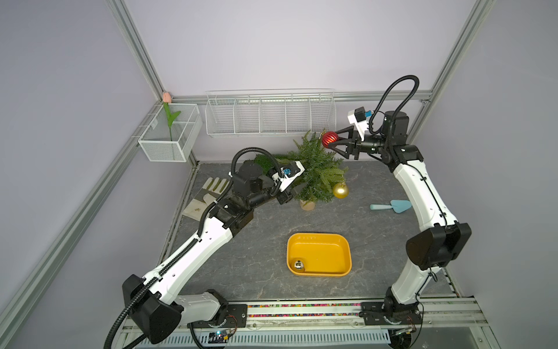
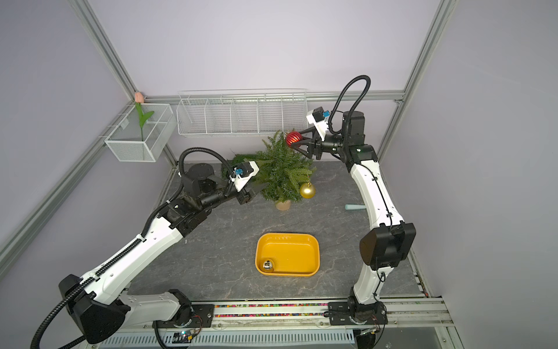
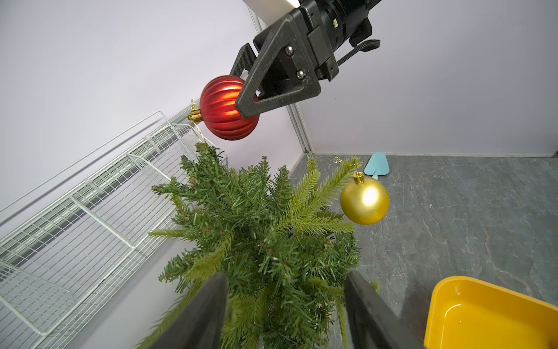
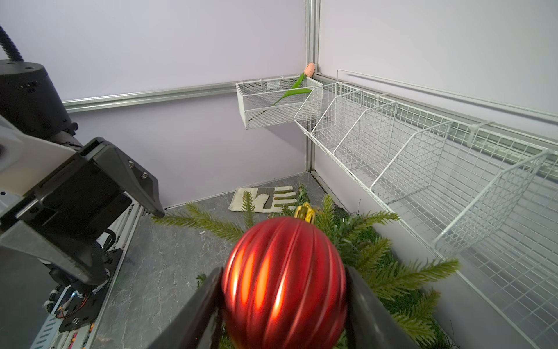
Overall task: Decorate the small christmas tree with ornaments
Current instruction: Hang an ornament on the christmas tree.
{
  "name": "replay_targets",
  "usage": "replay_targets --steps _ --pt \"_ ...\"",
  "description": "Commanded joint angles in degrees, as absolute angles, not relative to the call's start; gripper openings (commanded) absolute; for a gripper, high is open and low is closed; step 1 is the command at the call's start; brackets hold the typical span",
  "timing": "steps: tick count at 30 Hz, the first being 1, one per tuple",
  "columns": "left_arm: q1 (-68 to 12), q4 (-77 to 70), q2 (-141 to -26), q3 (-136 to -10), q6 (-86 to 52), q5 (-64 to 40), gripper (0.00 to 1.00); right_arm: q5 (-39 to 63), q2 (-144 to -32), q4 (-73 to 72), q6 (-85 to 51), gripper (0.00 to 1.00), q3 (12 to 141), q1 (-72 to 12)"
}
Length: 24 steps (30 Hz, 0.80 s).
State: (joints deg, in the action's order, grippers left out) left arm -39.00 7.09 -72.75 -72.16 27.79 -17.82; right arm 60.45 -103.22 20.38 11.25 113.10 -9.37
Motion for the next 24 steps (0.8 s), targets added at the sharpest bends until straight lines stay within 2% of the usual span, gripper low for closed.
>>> replay_targets --steps 1,7,24 --pt "-39.02 6.36 -73.39 -73.76 27.28 -18.46 0.64 62.7 -103.89 18.5 10.15 0.44 114.95 -9.05" --pt "-39.02 6.42 -73.37 -73.74 27.28 -18.22 0.64 64.7 -105.48 12.34 4.62 0.44 116.19 -9.05" --pt "-39.01 6.48 -73.11 -73.38 27.51 -17.97 0.64 62.06 -107.15 18.88 8.92 0.43 117.6 -9.07"
